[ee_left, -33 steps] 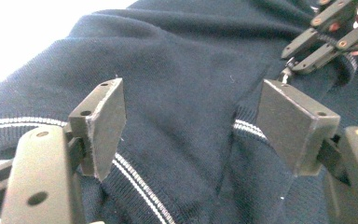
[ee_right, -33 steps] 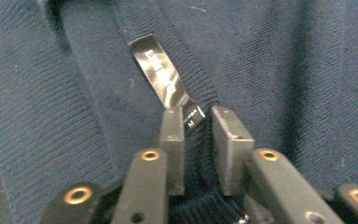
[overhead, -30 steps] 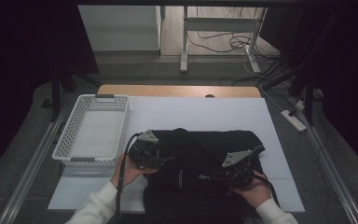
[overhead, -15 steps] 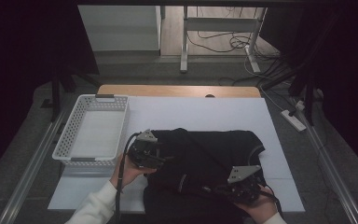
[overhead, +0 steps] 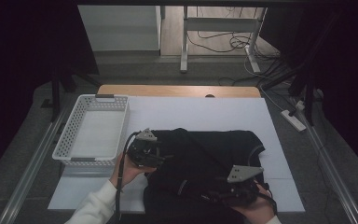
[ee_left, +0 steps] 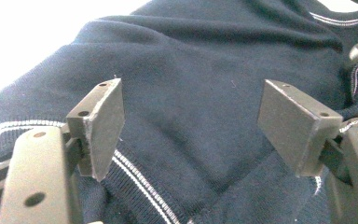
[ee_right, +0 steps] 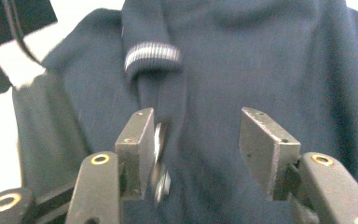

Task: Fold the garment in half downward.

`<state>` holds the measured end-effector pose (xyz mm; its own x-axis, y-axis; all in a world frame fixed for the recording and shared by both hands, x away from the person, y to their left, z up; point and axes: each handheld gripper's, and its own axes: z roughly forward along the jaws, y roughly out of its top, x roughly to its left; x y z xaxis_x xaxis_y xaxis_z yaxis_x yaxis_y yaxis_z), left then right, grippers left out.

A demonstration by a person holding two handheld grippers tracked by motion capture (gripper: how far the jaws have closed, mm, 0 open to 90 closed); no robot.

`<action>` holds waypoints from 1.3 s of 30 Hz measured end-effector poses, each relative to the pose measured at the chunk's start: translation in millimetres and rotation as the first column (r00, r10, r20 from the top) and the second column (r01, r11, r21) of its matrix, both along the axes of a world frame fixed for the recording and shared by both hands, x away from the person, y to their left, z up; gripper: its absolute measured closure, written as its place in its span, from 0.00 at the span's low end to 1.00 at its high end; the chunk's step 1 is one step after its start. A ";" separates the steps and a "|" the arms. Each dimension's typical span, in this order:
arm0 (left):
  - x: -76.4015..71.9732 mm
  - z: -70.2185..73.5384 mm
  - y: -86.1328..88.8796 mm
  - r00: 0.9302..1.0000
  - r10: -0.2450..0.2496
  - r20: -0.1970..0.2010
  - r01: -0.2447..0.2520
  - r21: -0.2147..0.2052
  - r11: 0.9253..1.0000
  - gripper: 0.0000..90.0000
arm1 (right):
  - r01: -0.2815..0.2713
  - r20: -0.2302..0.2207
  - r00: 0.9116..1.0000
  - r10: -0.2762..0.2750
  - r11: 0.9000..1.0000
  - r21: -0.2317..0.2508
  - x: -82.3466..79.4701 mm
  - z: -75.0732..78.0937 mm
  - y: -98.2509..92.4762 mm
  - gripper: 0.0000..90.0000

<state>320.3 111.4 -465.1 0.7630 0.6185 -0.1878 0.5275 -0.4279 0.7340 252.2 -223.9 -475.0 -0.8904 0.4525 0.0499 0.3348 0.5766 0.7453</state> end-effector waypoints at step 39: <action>1.6 7.0 5.3 0.999 0.018 0.026 -0.018 -0.006 1.000 0.26 | -0.316 -0.152 0.939 0.310 0.949 -0.018 0.8 -31.5 93.1 0.88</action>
